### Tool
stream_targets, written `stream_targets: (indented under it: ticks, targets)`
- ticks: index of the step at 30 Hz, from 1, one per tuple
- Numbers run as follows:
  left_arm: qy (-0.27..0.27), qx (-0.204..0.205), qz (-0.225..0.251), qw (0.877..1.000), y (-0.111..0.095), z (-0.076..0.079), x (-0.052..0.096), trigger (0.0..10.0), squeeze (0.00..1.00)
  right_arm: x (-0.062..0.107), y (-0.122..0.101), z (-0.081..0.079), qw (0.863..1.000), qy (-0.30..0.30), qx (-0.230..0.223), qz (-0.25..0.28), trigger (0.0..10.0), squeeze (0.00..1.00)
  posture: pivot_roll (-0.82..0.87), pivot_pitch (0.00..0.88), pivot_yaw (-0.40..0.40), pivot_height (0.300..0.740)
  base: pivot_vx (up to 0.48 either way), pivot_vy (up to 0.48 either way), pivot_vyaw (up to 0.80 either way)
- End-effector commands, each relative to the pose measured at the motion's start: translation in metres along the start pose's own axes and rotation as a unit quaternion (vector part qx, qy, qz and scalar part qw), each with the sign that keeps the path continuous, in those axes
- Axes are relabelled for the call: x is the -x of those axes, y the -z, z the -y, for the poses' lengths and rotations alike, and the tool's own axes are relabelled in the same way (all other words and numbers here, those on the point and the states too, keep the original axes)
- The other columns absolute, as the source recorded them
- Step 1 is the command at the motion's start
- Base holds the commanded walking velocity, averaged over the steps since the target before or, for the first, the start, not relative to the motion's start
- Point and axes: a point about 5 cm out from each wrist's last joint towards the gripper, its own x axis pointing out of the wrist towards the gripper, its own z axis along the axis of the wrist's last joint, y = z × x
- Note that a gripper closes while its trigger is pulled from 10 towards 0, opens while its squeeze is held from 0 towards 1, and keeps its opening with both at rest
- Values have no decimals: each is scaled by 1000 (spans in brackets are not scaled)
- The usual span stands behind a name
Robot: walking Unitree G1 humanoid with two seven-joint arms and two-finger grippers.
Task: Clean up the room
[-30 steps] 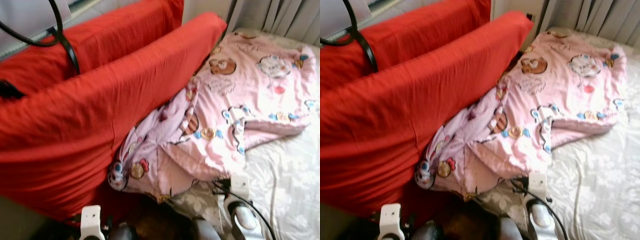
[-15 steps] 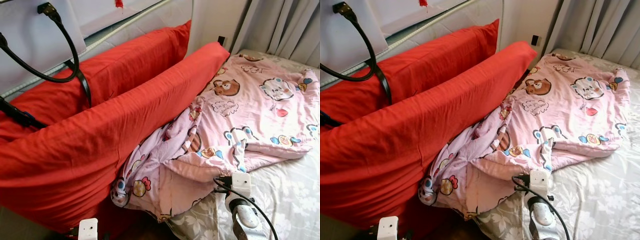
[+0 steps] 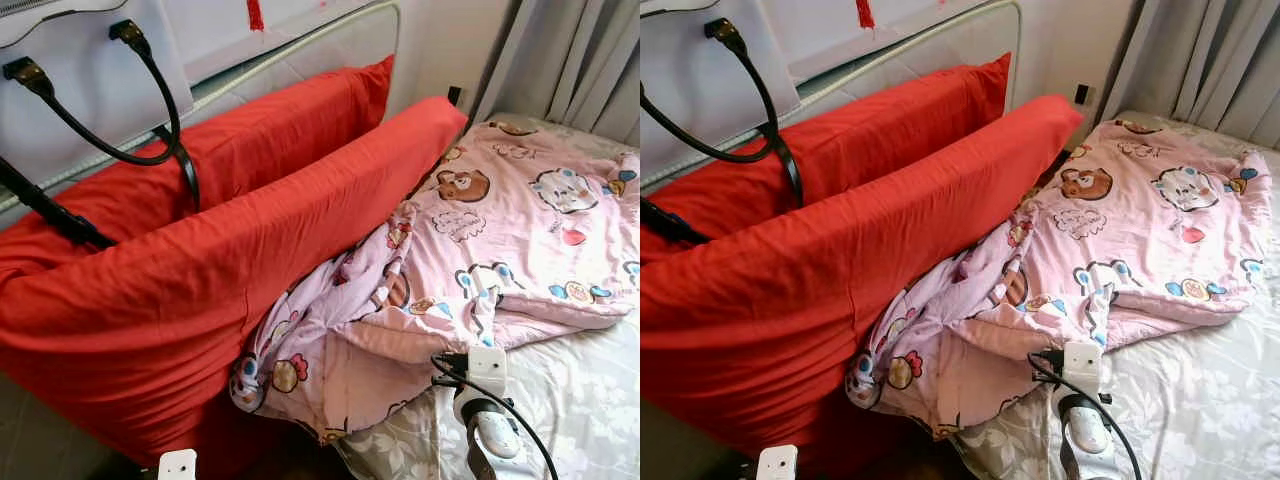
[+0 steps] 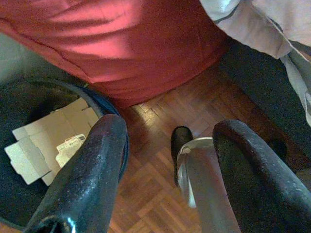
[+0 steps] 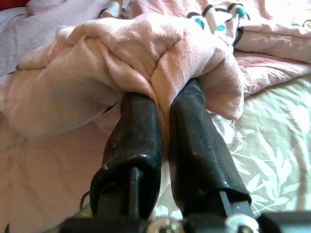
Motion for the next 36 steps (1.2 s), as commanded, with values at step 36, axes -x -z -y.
stream_targets:
  ticks: [36]
  targets:
    - [-14, 14, -35, 999, 16, -11, 5, 10000, 0, -3, -11, 14, 998, 49, -8, 27, 10000, 0, -61, 199, -9, 740, -119, 0, 0]
